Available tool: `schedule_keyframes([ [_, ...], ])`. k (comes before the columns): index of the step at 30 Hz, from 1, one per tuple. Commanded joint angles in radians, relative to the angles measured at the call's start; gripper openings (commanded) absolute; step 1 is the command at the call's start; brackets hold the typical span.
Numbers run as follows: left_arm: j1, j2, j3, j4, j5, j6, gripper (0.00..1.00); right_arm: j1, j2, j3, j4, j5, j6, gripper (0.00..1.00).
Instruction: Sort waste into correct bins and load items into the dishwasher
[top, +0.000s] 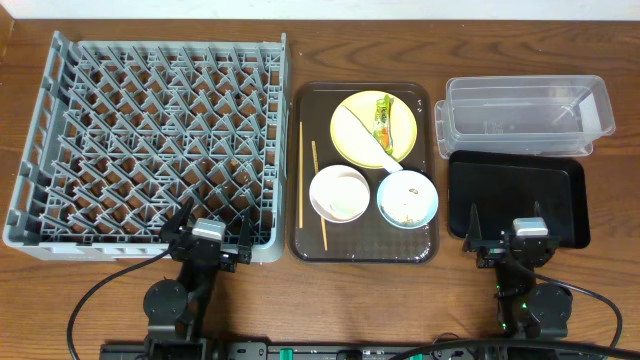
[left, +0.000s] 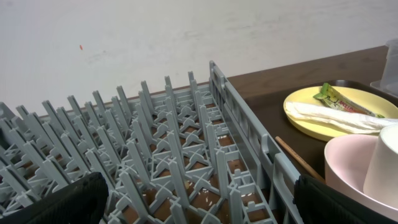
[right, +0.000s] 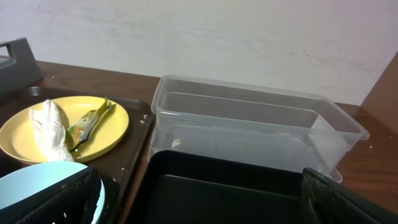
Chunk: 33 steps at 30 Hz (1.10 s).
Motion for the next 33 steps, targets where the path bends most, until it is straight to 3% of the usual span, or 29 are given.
schedule_keyframes([
  [1,0.002,-0.003,-0.027,-0.019,-0.008,0.01,0.98,-0.009,0.0,-0.002,-0.004,-0.005,-0.01,0.99],
  [22,0.002,-0.003,-0.027,-0.003,-0.007,0.006,0.98,-0.009,0.0,-0.002,0.007,-0.014,-0.036,0.99],
  [26,0.002,-0.003,-0.027,0.022,-0.012,-0.084,0.98,-0.009,0.0,-0.002,0.021,-0.024,-0.019,0.99],
  [33,0.002,0.0,-0.014,0.018,-0.013,-0.206,0.98,-0.009,0.0,-0.002,0.043,0.025,0.134,0.99],
])
